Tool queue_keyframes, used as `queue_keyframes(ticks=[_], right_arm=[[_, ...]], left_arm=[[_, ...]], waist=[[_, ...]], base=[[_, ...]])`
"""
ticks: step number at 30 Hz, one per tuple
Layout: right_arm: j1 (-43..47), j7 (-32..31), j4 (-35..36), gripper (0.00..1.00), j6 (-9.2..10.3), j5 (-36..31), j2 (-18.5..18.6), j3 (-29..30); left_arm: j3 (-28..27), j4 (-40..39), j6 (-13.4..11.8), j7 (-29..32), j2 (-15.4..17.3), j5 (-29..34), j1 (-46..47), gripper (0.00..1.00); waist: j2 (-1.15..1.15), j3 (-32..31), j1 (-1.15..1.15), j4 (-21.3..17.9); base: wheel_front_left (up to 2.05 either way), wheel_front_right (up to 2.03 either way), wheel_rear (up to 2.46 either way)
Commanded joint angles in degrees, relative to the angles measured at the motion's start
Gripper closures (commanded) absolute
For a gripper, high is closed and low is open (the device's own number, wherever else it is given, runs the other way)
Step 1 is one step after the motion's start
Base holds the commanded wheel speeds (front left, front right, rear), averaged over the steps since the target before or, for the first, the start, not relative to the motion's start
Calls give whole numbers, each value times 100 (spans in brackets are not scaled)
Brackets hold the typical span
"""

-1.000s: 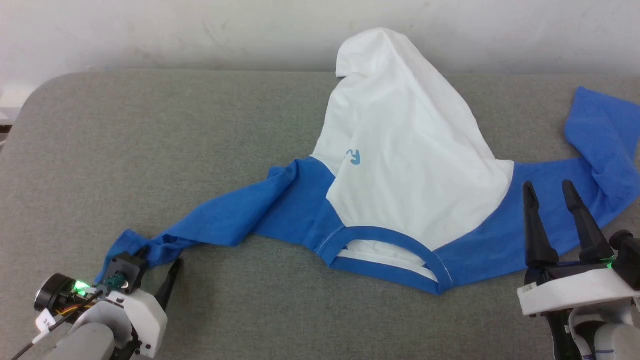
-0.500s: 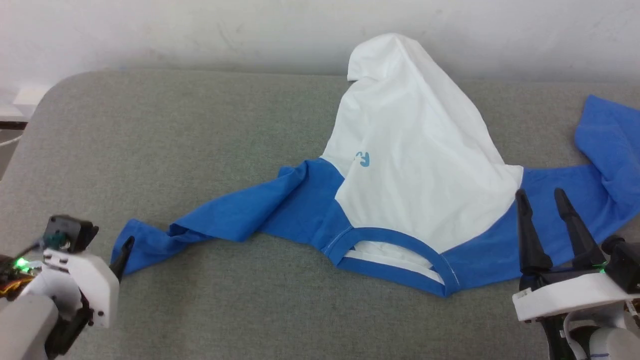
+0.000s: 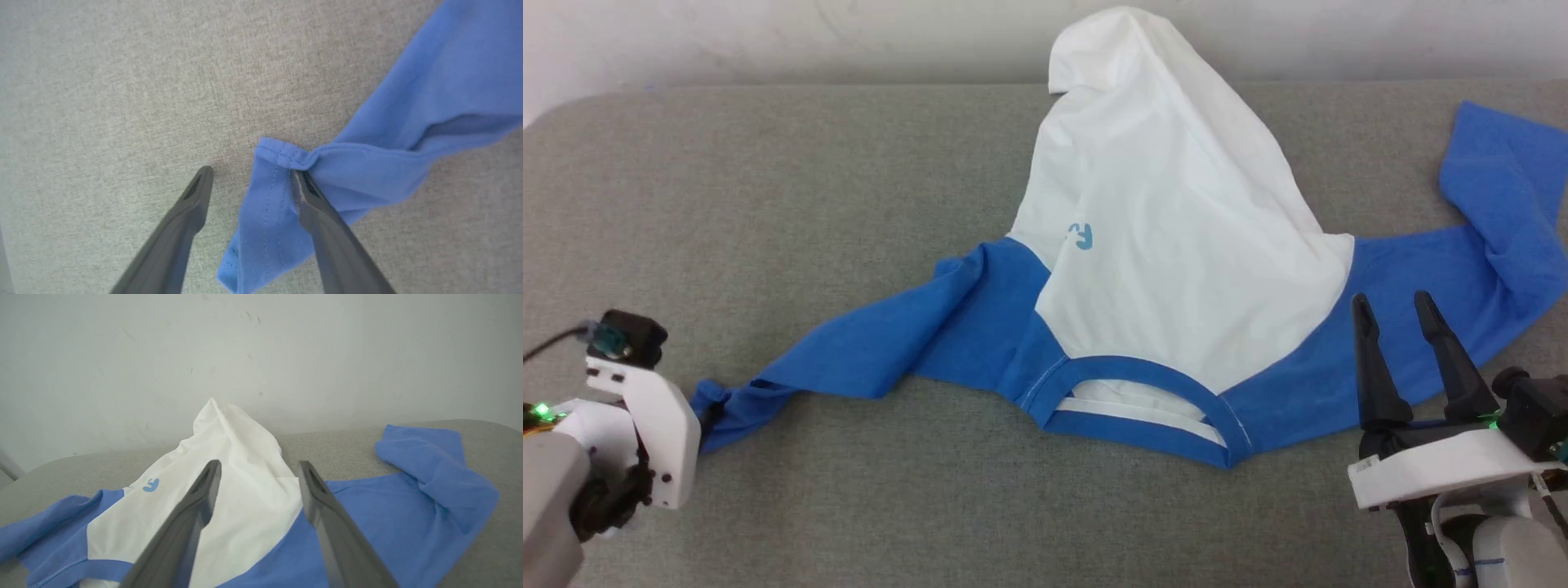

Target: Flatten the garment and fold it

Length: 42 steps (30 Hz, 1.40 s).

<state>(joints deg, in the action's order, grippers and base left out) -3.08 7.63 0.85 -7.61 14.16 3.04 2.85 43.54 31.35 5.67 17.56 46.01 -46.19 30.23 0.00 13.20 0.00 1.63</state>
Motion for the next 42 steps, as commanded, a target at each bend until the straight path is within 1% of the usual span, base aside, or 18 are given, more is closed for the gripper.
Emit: queue_keyframes(ticks=[1, 4, 5, 6, 7, 9, 12, 15, 18, 19, 21, 26, 28, 29, 31, 35, 39, 42], right_arm=[[-82, 42, -27, 0, 12, 25, -16, -9], [-103, 72, -89, 0, 12, 41, -16, 7], [-110, 82, -114, 0, 12, 43, -16, 15], [-117, 93, -140, 0, 12, 45, -16, 24], [-125, 106, -167, 0, 12, 46, -16, 31], [-134, 126, -228, 0, 12, 46, -16, 43], [-138, 131, -329, 0, 12, 38, -16, 59], [-145, 128, -387, 0, 12, 31, -16, 87], [-123, 121, -426, 0, 12, 21, -16, 123], [-123, 121, -426, 0, 12, 21, -16, 123], [-94, 111, -438, 0, 12, 24, -16, 144], [-20, 76, -427, 0, 12, 23, -16, 193], [5, 63, -415, 0, 12, 30, -16, 192], [18, 61, -408, 0, 12, 38, -16, 192], [40, 63, -397, 0, 12, 58, -16, 194], [82, 70, -395, 0, 12, 87, -16, 194], [100, 71, -416, 0, 12, 92, -16, 215], [87, 57, -447, 0, 12, 113, -16, 207]], left_arm=[[191, -10, 124, 284, -70, -230, -112, 0], [410, -237, 172, 666, 24, -573, -200, 0], [488, -368, 175, 773, 62, -729, -235, 25], [569, -536, 177, 818, 110, -854, -248, 60], [618, -688, 178, 801, 164, -971, -250, 100], [664, -887, 179, 674, 269, -1123, -224, 100], [696, -1013, 180, 310, 387, -1121, -115, 100], [675, -984, 180, -195, 455, -936, 53, 100], [538, -828, 169, -785, 443, -697, 264, 100], [538, -828, 169, -785, 443, -697, 264, 100], [428, -747, 75, -1254, 433, -446, 442, 100], [214, -723, -310, -2607, 380, 309, 826, 100], [234, -793, -399, -2972, 361, 575, 818, 100], [272, -853, -419, -3068, 351, 693, 753, 100], [453, -1014, -380, -3169, 350, 955, 508, 100], [976, -1226, -160, -3225, 375, 1331, -153, 100], [1543, -1263, 68, -3173, 423, 1442, -628, 100], [1910, -1230, 145, -3027, 483, 1453, -761, 100]], waist=[[0, 124, 0, -103], [0, 185, 0, -141], [0, 199, 0, -145], [0, 210, 0, -146], [0, 215, 0, -143], [0, 192, 0, -126], [0, 83, 0, -90], [0, -72, 0, -50], [0, -244, 0, -7], [0, -244, 0, -7], [0, -343, 0, 21], [0, -506, 0, 111], [0, -552, 0, 132], [0, -568, 0, 141], [0, -585, 0, 159], [0, -582, 0, 206], [0, -593, 0, 254], [0, -610, 0, 291]], base=[[0, 0, 0], [0, 0, 0], [0, 0, 0], [0, 0, 0], [0, 0, 0], [0, 0, 0], [0, 0, 0], [0, 0, 0], [0, 0, 0], [0, 0, 0], [0, 0, 0], [0, 0, 0], [0, 0, 0], [0, 0, 0], [0, 0, 0], [0, 0, 0], [0, 0, 0], [0, 0, 0]])
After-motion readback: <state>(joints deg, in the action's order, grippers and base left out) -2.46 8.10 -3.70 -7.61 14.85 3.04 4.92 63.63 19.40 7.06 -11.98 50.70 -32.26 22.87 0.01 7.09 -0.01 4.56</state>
